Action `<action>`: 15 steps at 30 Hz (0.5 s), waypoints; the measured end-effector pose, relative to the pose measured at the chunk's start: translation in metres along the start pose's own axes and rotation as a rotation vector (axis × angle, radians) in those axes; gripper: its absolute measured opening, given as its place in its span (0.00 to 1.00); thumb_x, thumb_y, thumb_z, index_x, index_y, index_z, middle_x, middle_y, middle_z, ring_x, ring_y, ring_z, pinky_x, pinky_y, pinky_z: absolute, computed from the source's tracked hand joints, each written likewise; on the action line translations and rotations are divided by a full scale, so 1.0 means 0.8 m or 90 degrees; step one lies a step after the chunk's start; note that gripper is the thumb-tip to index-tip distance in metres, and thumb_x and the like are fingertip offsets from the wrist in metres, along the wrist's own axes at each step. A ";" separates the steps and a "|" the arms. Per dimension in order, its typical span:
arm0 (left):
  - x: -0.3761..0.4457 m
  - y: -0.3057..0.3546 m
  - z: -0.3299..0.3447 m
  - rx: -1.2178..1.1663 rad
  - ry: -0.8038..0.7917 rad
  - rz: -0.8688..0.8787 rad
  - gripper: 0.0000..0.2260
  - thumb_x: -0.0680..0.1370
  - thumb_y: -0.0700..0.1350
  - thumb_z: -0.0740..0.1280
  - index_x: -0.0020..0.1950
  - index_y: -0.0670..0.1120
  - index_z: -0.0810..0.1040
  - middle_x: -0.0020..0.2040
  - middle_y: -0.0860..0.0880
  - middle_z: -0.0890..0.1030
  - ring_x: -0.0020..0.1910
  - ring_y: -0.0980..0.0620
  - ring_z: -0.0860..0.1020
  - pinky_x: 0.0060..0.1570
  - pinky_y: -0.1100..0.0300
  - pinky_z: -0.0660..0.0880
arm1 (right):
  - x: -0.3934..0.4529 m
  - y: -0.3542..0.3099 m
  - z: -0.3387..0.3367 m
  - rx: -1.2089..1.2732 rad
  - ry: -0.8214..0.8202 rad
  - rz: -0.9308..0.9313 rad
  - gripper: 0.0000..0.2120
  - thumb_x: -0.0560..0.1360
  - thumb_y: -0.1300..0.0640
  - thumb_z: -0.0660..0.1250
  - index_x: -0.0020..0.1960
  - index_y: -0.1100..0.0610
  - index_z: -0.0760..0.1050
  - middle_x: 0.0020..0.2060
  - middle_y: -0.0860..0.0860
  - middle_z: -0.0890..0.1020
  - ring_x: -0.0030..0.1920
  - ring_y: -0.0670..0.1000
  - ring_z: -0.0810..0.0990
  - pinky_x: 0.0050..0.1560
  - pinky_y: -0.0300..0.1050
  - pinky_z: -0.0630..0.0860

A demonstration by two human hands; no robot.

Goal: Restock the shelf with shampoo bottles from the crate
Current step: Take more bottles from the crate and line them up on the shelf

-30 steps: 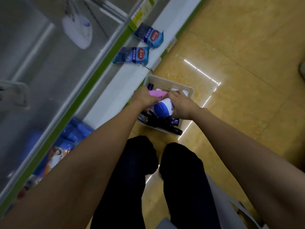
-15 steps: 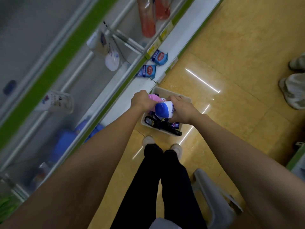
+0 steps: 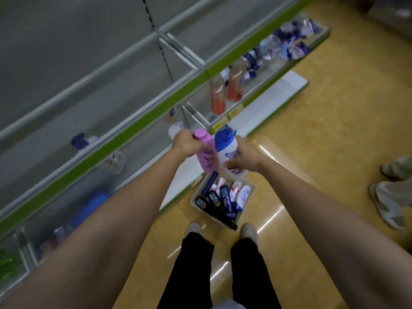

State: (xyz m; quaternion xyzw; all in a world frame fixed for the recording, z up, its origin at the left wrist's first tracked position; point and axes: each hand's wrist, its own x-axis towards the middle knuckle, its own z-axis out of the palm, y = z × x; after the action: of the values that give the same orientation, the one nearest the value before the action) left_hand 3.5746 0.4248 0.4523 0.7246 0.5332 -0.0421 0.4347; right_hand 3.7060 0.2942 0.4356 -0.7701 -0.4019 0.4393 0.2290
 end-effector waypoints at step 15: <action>-0.125 0.116 -0.130 -0.310 0.158 0.108 0.12 0.73 0.38 0.71 0.56 0.40 0.77 0.47 0.43 0.79 0.36 0.54 0.78 0.32 0.63 0.80 | -0.044 -0.166 -0.134 0.077 -0.113 -0.225 0.18 0.72 0.64 0.71 0.59 0.61 0.70 0.45 0.57 0.81 0.36 0.54 0.81 0.29 0.44 0.81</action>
State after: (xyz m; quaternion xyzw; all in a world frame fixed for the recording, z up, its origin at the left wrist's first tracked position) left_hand 3.5651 0.4162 0.6238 0.6406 0.5138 0.2127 0.5295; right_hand 3.7326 0.3417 0.6014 -0.6308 -0.5223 0.4817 0.3117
